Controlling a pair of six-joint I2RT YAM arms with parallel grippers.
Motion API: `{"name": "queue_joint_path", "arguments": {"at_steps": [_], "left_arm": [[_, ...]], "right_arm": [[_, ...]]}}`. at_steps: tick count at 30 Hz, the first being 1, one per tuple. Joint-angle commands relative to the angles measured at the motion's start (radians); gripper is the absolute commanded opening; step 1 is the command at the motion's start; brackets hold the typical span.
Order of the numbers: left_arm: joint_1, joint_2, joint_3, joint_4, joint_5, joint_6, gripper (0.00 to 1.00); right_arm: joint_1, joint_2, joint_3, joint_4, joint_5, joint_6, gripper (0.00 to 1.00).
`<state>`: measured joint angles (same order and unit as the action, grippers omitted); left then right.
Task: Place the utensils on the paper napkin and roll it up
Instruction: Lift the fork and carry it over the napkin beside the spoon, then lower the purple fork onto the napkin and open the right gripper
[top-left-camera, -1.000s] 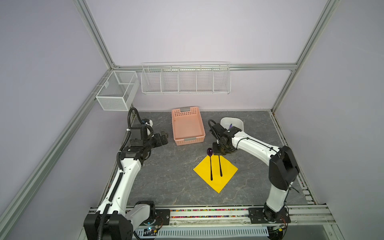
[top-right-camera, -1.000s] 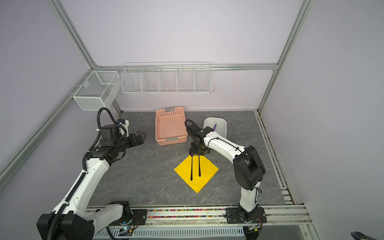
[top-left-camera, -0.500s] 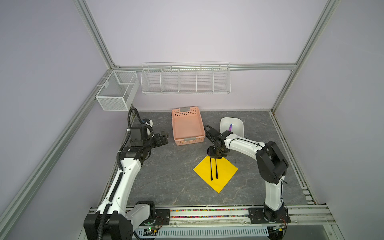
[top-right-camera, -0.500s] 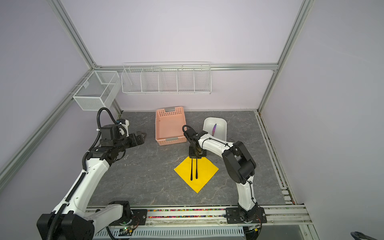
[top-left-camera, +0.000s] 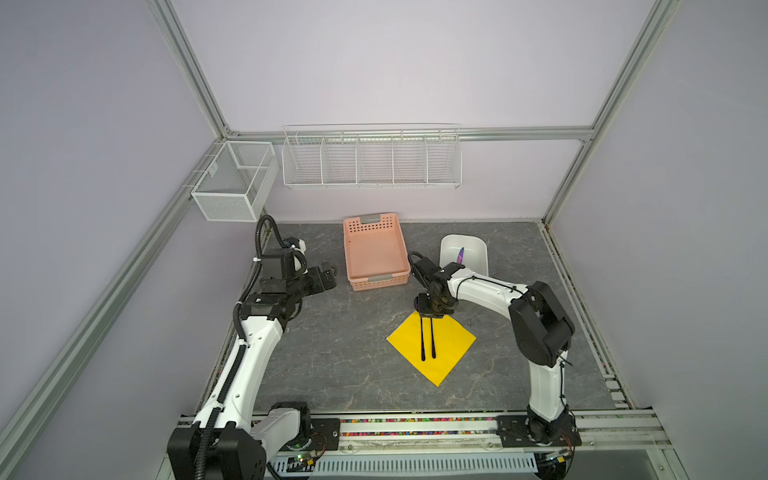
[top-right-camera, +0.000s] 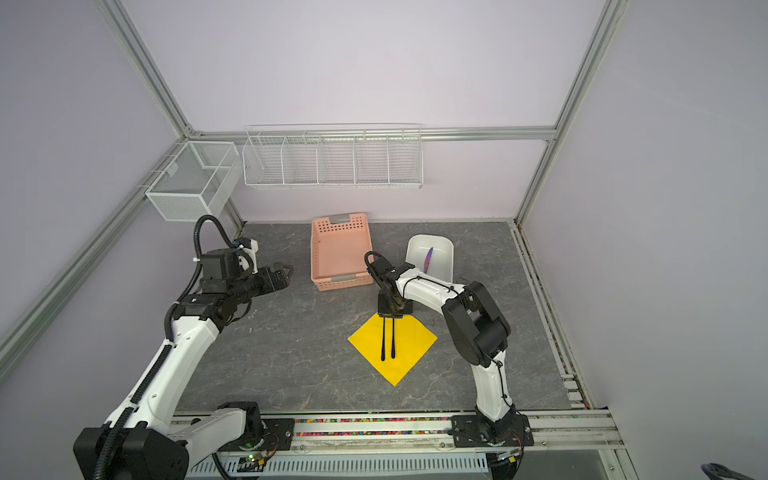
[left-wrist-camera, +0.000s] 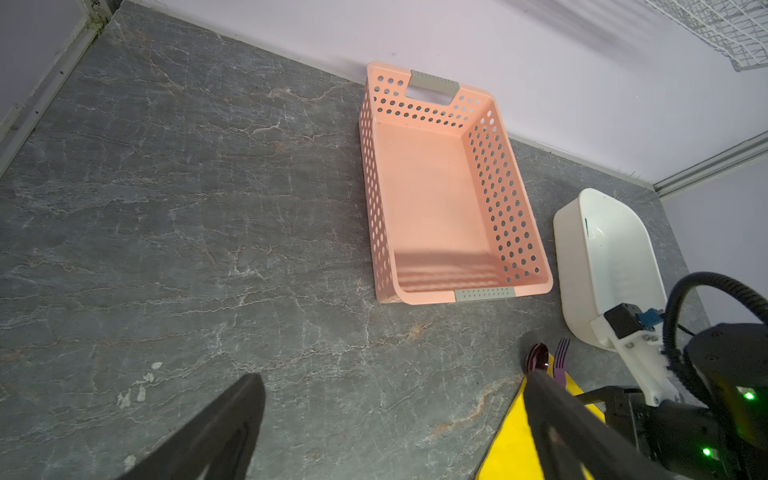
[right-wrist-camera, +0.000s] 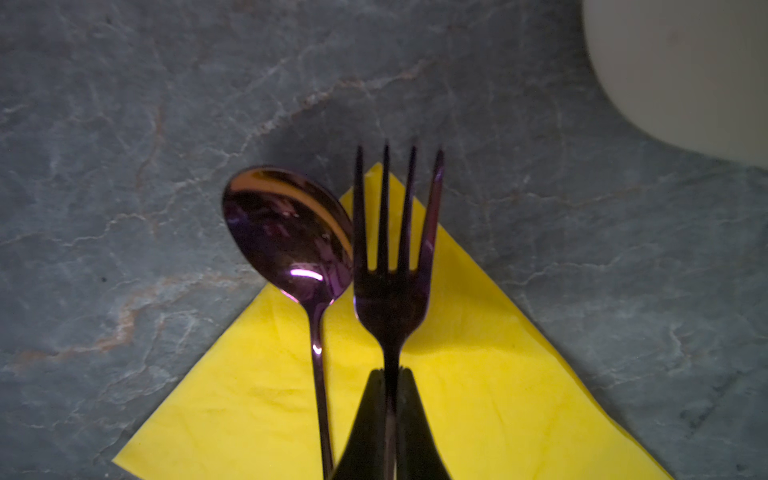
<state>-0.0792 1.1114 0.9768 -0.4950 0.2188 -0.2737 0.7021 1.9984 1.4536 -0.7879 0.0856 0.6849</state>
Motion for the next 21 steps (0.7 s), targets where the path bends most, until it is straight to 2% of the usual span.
{"name": "queue_joint_path", "arguments": {"at_steps": [1, 21], "left_arm": [[0.004, -0.004, -0.01, 0.013, 0.016, -0.007, 0.97], [0.004, -0.004, -0.01, 0.009, 0.008, -0.005, 0.97]], "right_arm": [[-0.002, 0.028, -0.013, -0.007, 0.003, 0.026, 0.06], [-0.003, 0.039, -0.019, 0.026, -0.031, 0.019, 0.07]]}}
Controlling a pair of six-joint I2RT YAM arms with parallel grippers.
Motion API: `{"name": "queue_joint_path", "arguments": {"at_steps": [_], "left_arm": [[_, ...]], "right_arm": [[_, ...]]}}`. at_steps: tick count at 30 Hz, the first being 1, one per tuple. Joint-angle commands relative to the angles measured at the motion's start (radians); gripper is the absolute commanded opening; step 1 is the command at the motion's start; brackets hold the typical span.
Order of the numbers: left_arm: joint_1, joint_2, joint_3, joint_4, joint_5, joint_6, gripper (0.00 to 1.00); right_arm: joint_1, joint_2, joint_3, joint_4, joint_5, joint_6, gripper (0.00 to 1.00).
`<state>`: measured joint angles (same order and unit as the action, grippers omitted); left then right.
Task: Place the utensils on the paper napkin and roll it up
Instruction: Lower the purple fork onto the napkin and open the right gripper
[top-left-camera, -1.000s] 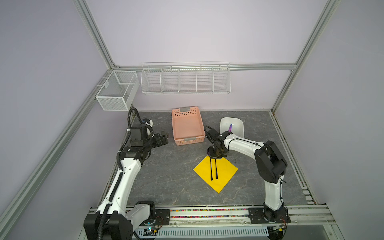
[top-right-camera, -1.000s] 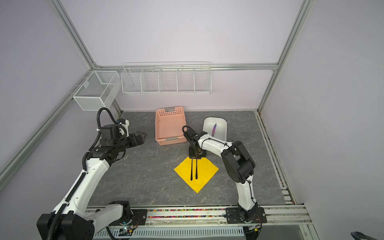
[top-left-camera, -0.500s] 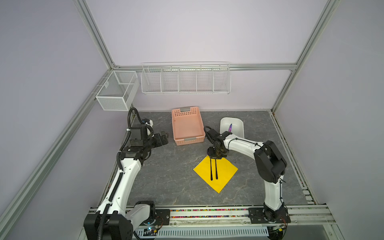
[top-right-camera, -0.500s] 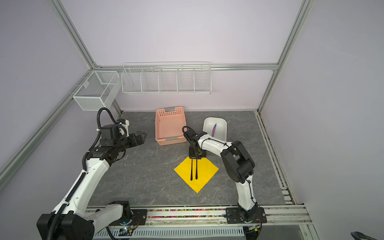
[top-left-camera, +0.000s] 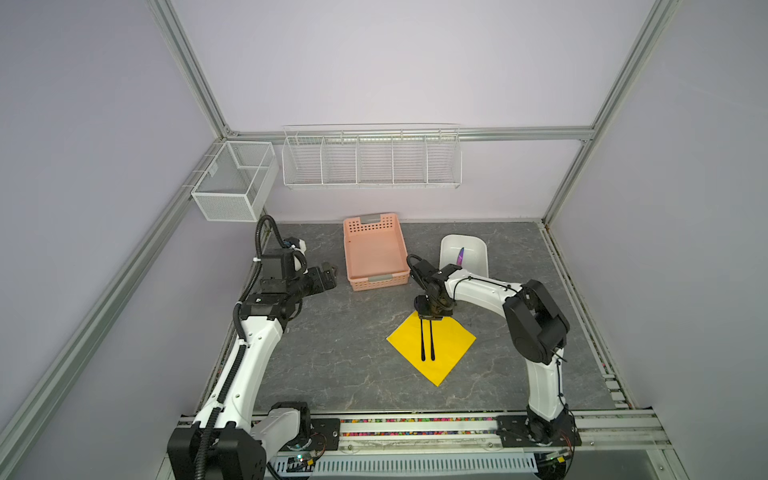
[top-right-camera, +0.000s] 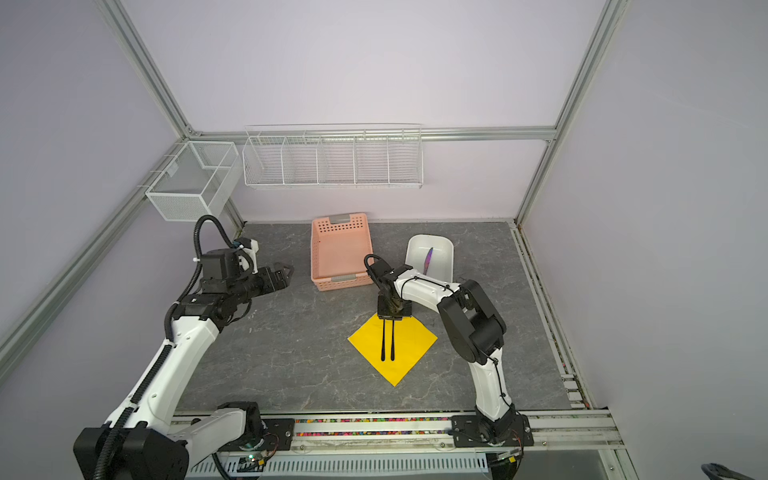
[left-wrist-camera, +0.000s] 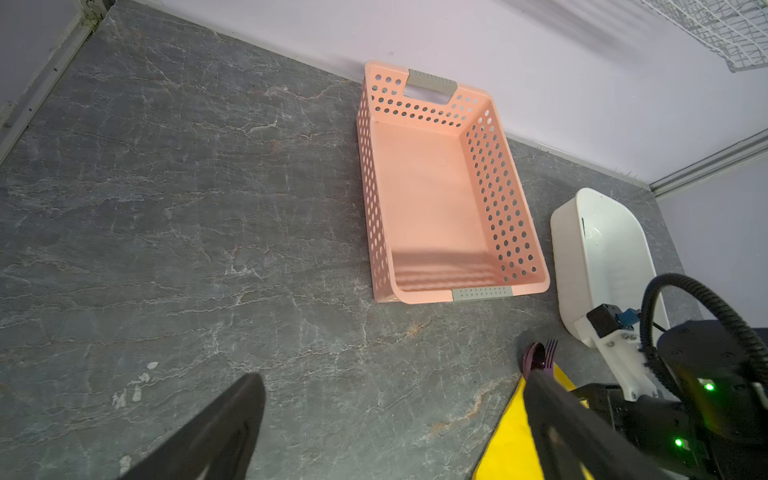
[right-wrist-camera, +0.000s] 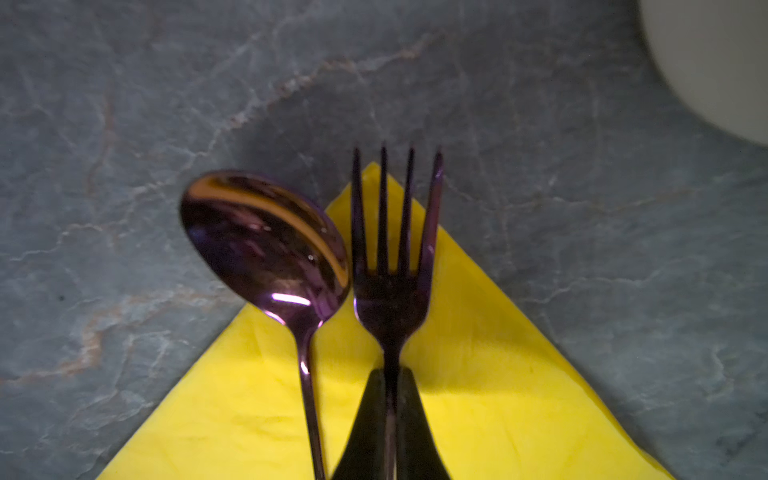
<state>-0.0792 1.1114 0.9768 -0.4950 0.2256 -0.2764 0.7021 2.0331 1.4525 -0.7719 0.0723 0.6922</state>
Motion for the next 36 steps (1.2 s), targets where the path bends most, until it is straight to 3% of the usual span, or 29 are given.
{"name": "queue_joint_path", "arguments": {"at_steps": [1, 11, 19, 36], "left_arm": [[0.004, -0.005, -0.01, 0.009, 0.003, -0.001, 0.97], [0.004, -0.006, -0.01, 0.007, -0.001, -0.001, 0.97], [0.004, -0.004, -0.01, 0.007, -0.002, -0.001, 0.97], [0.004, -0.001, -0.01, 0.01, 0.003, 0.001, 0.97]], "right_arm": [[-0.002, 0.004, -0.018, 0.009, -0.017, 0.013, 0.06], [-0.002, 0.022, -0.019, -0.004, -0.017, 0.016, 0.06], [-0.003, -0.002, -0.02, -0.013, -0.01, 0.023, 0.14], [0.0, -0.165, 0.025, -0.115, 0.037, 0.011, 0.18]]}}
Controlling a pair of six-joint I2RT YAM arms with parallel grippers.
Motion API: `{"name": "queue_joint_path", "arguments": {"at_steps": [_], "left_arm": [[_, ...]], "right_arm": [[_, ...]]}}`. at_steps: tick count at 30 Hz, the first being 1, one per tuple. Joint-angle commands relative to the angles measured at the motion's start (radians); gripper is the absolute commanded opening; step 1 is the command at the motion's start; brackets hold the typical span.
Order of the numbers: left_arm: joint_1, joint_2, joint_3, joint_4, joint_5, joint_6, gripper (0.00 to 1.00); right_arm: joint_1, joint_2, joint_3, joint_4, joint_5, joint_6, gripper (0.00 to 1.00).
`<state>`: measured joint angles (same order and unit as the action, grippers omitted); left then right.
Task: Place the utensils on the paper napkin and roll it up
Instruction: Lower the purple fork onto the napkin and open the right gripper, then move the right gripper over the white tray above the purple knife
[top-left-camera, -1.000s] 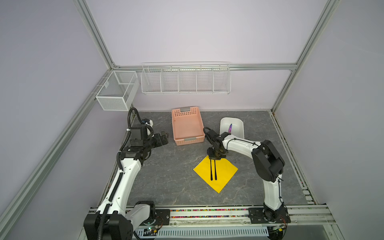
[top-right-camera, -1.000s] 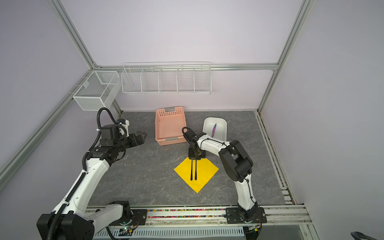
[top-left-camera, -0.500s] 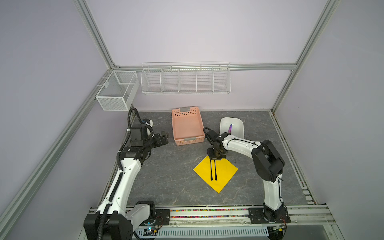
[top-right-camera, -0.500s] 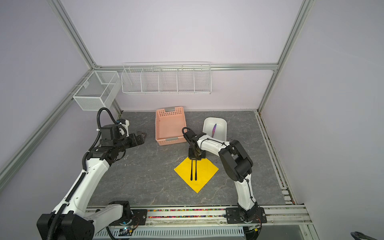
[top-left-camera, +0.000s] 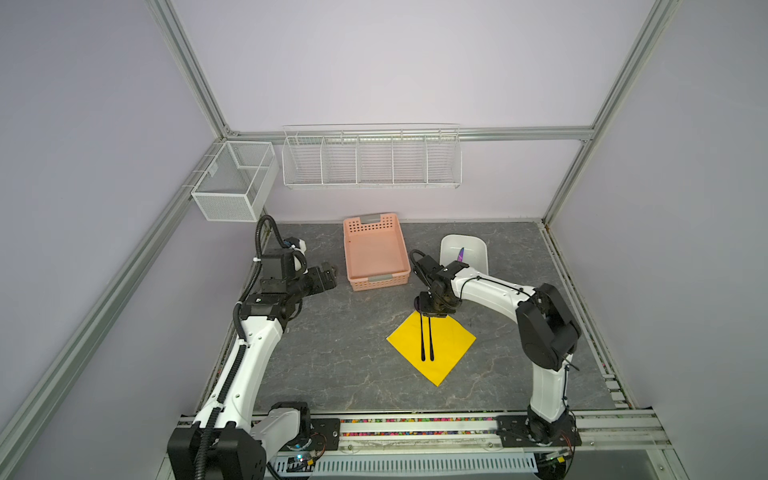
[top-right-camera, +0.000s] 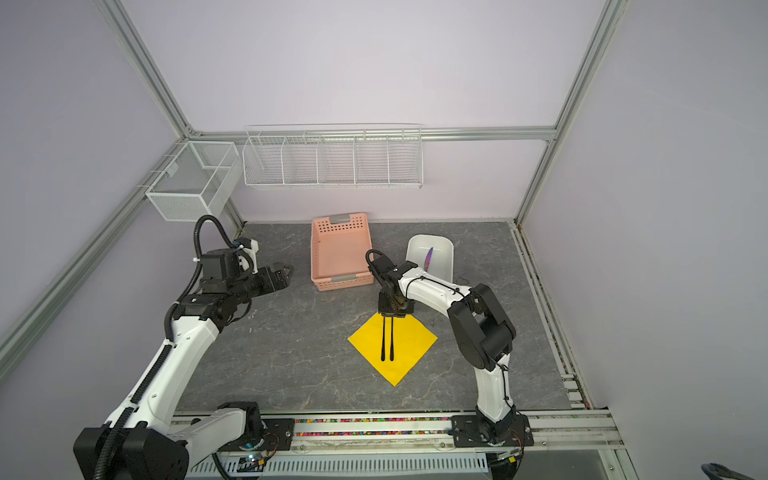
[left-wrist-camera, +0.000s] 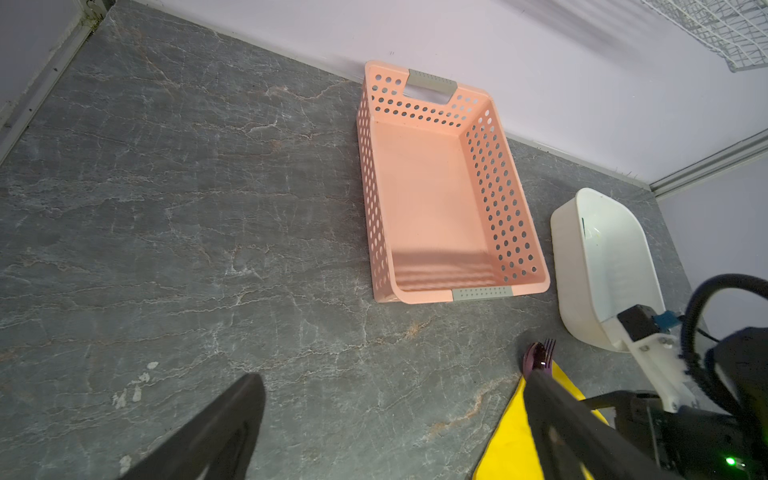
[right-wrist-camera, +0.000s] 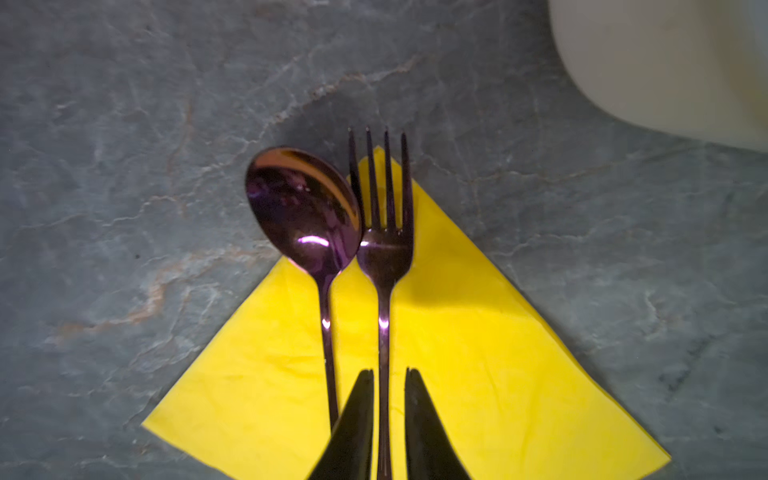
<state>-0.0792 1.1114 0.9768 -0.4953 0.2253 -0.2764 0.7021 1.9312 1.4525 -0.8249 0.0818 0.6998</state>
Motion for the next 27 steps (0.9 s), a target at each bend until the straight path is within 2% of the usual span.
{"name": "queue_joint_path", "arguments": {"at_steps": [1, 10, 18, 27], "left_arm": [[0.004, -0.001, -0.012, 0.012, 0.004, 0.0, 0.97], [0.004, -0.015, -0.021, 0.024, 0.013, 0.006, 0.97], [0.004, -0.013, -0.018, 0.021, 0.008, 0.008, 0.97], [0.004, -0.01, -0.016, 0.017, -0.003, 0.009, 0.97]], "right_arm": [[0.0, -0.073, 0.036, -0.076, 0.034, 0.0, 0.18], [-0.058, -0.112, 0.138, -0.194, 0.076, -0.072, 0.18], [-0.167, -0.105, 0.194, -0.225, 0.07, -0.137, 0.17], [-0.26, -0.019, 0.299, -0.281, 0.095, -0.175, 0.18]]}}
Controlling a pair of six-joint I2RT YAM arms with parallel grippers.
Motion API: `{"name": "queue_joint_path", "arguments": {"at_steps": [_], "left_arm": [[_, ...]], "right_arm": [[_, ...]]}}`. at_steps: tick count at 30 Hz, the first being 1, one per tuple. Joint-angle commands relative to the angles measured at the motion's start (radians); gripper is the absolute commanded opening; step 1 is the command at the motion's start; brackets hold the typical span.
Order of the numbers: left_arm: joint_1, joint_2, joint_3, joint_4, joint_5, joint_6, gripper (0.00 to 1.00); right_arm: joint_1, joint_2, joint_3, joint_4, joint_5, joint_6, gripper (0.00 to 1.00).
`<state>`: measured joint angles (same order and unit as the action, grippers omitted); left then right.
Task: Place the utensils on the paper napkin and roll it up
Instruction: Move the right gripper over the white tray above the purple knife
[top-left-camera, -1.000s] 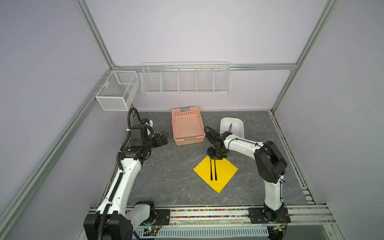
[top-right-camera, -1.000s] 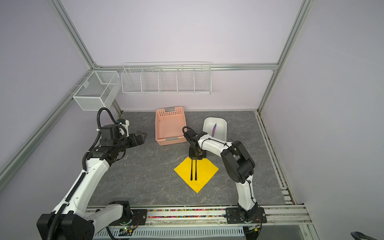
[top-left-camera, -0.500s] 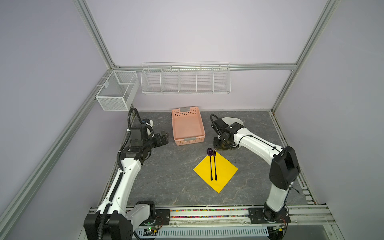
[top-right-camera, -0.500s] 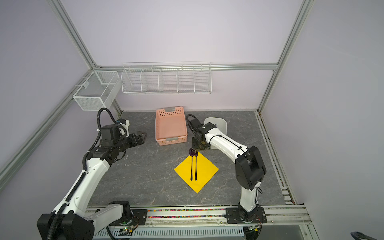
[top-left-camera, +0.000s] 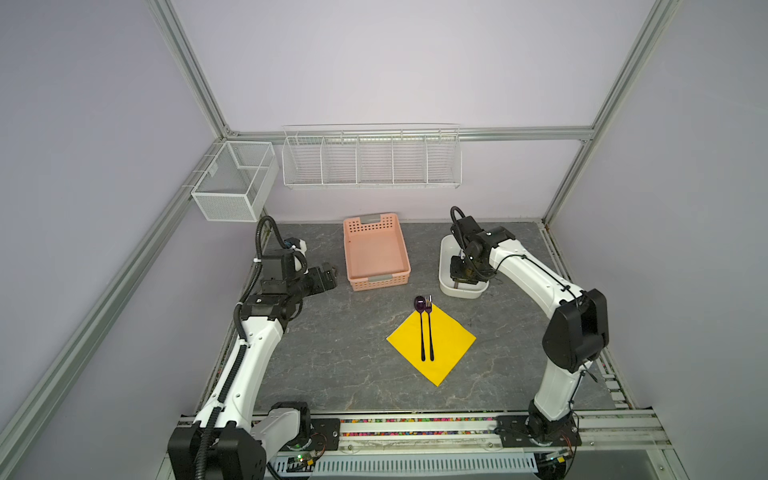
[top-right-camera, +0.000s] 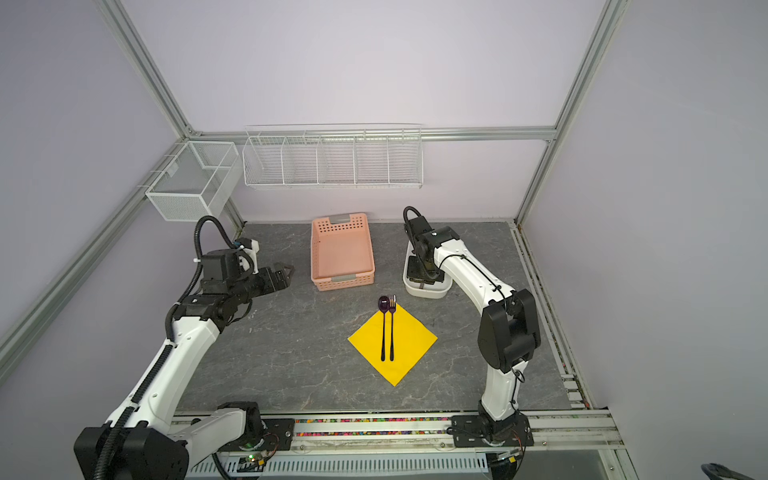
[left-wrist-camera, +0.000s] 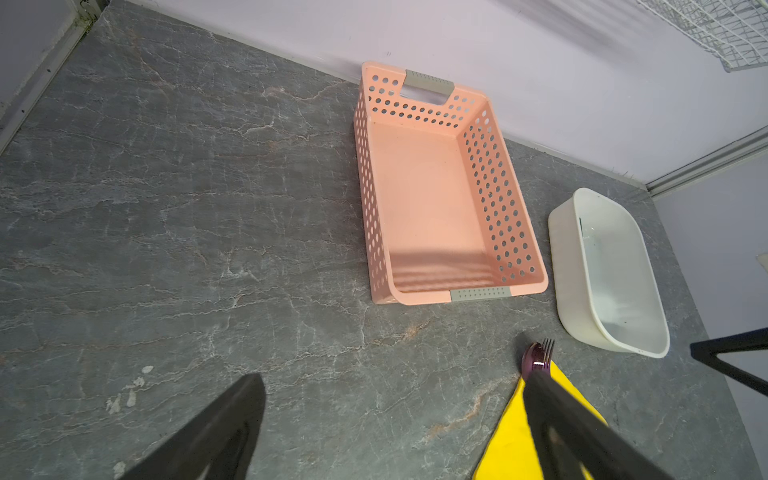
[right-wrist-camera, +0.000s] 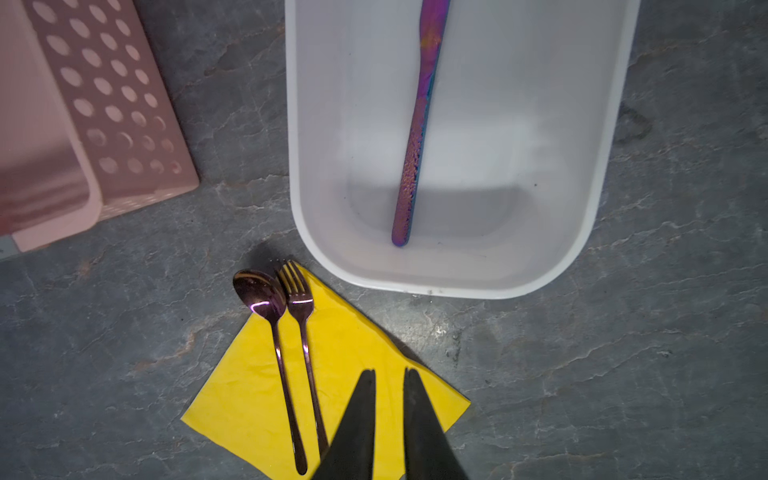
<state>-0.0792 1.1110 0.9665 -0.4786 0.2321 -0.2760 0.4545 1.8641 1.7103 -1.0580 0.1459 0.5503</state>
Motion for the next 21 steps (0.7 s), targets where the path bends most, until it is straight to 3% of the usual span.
{"name": "queue_joint_path", "arguments": {"at_steps": [1, 13, 21], "left_arm": [[0.004, -0.009, -0.006, 0.0, -0.011, 0.009, 0.97], [0.004, 0.003, -0.002, -0.006, -0.024, 0.013, 0.97], [0.004, 0.011, 0.0, -0.012, -0.041, 0.018, 0.97]], "right_arm": [[-0.018, 0.071, 0.066, -0.06, 0.044, -0.029, 0.19], [-0.054, 0.31, 0.27, -0.096, 0.131, -0.013, 0.24], [-0.075, 0.454, 0.404, -0.102, 0.126, -0.008, 0.23]]}}
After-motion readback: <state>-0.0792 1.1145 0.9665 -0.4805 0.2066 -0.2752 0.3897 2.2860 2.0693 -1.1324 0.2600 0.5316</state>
